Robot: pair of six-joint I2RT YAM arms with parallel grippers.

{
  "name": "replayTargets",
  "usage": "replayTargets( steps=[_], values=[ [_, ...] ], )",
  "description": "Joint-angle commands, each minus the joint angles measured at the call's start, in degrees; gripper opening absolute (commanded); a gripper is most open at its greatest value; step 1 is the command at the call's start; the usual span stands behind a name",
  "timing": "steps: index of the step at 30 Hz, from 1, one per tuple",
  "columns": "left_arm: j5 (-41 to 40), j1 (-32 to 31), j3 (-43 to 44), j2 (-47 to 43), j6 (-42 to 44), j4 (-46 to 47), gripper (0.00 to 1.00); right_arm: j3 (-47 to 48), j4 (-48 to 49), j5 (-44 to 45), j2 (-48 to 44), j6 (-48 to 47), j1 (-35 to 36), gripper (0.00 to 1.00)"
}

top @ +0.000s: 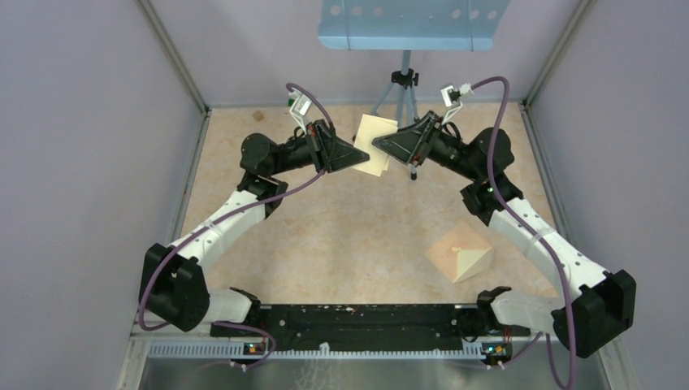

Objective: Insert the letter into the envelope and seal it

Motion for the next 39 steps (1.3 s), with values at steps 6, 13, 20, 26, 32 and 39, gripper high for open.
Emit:
replayTargets(
  steps=[6,13,20,26,32,39],
  values=[
    [-0.70,-0.17,-0.74,-0.07,-0.21,3.86,0.00,1.49,-1.52,-0.44,1.02,-1.40,1.46,0.34],
    [-0.70,-0.17,-0.39,0.25,-0.21,1.70,0.00,3.24,-6.83,2.18,0.67,-2.66,1.50,0.00],
    [-0.70,-0.16,-2.44,-6.56,-0.21,-19.70,0.00,14.86,-42.36,19.33,-0.06,-12.42,1.42,0.00],
    [-13.14,-2.56,-3.83,-6.91,25.91,-31.24,0.99,18.26,-66.86,40.30,-3.53,-14.95,1.36,0.00],
    [-19.44,-16.76,-5.02,3.00,27.03,-25.75,0.99,19.44,-75.81,54.66,-12.12,-13.49,1.37,0.00],
    [-17.83,-27.98,4.48,24.64,24.10,-17.81,0.98,23.94,-79.70,59.11,-16.83,-13.21,1.33,0.00]
  ],
)
